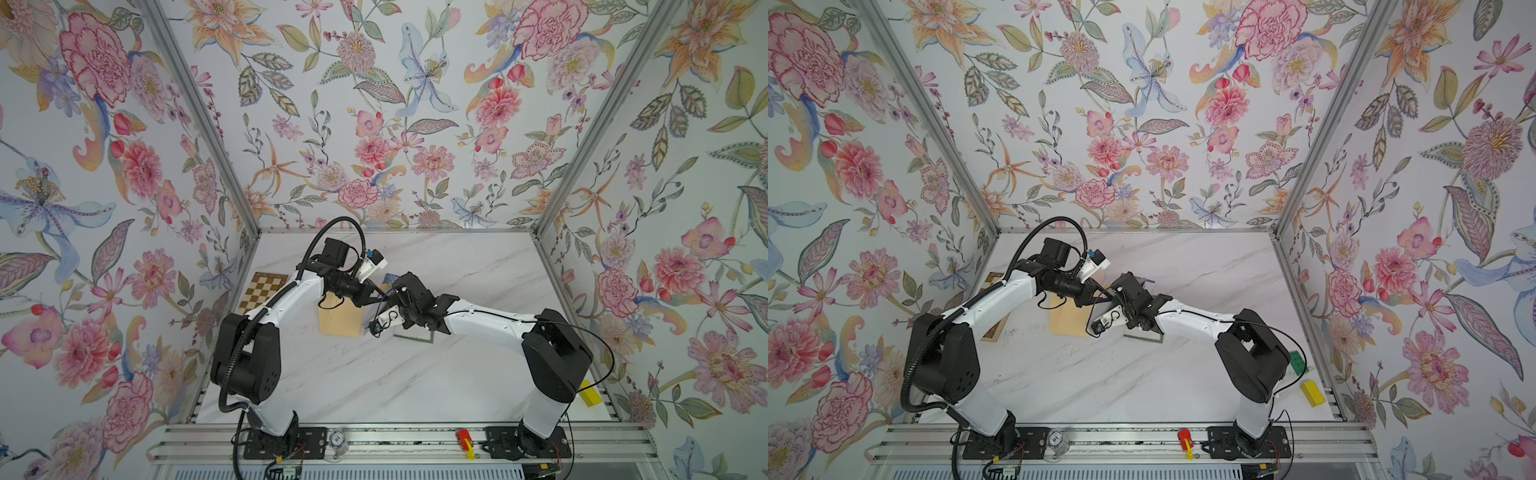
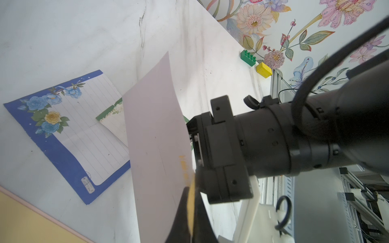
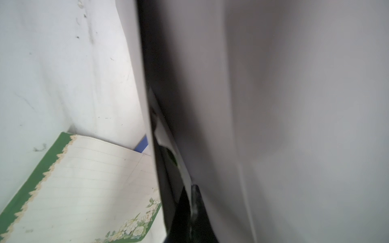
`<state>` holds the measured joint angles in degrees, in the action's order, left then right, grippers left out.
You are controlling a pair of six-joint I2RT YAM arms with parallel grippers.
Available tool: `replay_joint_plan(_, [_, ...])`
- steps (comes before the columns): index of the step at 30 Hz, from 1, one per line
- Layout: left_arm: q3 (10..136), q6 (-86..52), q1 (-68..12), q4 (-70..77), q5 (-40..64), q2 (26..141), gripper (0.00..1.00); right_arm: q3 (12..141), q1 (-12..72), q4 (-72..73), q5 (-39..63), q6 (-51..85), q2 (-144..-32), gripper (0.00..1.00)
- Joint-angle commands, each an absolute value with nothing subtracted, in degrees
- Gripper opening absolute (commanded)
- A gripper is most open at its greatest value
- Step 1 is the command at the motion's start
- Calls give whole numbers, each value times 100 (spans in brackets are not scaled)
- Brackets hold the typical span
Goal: Fold the letter paper in half and place it into the envelope
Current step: Place the letter paper in the envelope.
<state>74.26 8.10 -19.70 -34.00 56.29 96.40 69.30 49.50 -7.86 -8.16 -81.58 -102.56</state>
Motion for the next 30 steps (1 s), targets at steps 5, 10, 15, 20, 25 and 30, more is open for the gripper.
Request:
replay_joint_plan(5, [7438,762,-2021,-3489,5634,9580,0,6858,4958,-1089,-660,-7939,-10118,13])
replay_joint_plan(10, [7420,764,-2023,-3481,5625,9561,0,6857,4957,-1077,-559,-7839,-9998,21])
replay_joint_plan(15, [7372,765,-2018,-3459,5616,9541,0,6857,4979,-1212,-415,-7700,-9756,26])
replay_joint_plan(20, [7304,763,-2014,-3388,5621,9479,0,6692,5001,-1256,-262,-7514,-9414,29])
replay_joint_plan(25, [7252,758,-2020,-3361,5643,9400,0,6527,4975,-1261,-27,-7245,-9108,32])
replay_joint_plan(30, [7144,762,-2025,-3284,5708,9360,0,6343,4972,-1274,209,-6835,-8745,38])
